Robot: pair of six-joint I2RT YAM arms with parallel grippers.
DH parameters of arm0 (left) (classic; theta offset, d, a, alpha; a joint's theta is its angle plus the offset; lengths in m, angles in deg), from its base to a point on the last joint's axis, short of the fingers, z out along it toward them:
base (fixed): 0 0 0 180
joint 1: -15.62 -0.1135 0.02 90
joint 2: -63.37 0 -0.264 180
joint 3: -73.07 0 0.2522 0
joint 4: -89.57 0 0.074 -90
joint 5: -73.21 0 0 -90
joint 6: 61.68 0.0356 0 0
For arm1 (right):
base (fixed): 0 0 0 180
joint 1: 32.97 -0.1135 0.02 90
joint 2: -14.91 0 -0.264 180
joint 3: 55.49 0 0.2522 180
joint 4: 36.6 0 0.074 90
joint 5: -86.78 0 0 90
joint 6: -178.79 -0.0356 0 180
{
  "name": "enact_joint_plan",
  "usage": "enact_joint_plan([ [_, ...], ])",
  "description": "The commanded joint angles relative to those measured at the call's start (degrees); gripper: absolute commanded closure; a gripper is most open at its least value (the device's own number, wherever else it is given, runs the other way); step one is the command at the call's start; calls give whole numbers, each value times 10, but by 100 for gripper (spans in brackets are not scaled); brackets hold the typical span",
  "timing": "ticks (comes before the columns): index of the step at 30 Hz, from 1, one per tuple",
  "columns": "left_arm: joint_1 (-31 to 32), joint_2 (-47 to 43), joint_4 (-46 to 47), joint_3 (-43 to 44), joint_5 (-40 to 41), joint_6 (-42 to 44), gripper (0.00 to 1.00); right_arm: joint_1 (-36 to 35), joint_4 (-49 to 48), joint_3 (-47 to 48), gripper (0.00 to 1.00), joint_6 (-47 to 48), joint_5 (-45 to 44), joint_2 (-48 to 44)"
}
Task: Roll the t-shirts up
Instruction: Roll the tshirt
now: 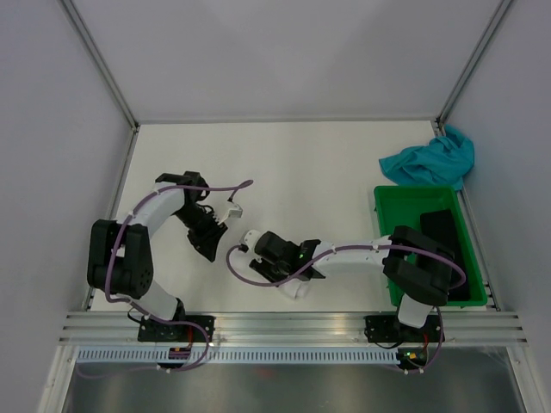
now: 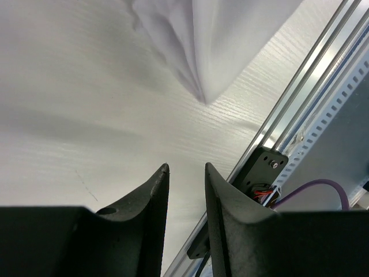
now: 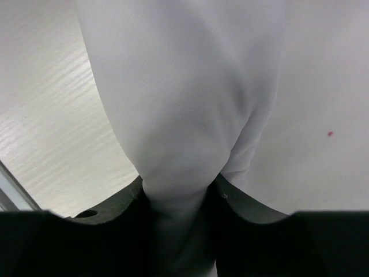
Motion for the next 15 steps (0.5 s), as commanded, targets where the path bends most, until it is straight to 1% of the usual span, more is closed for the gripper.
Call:
enact_joint_plan([
  [1, -13, -23, -11, 17, 10, -24, 63, 29, 91, -49, 57, -88, -37, 0],
  [2, -16, -24, -11, 17, 9, -27, 63, 37, 91, -52, 61, -95, -40, -5],
  [4, -18, -31, -9, 17, 6, -33, 63, 41, 96, -55, 63, -98, -51, -13],
  [7, -20, -44, -10, 15, 0, -36, 64, 51, 96, -64, 73, -106, -52, -21],
  [8, -20, -47, -8, 14, -3, -38, 63, 59, 94, -72, 83, -114, -47, -25],
  [11, -20, -52, 1, 13, -4, -49, 63, 79, 76, -92, 100, -123, -37, -45],
  [15, -20, -48, 31, 13, -8, -76, 63, 107, 65, -107, 100, -139, -34, -77],
])
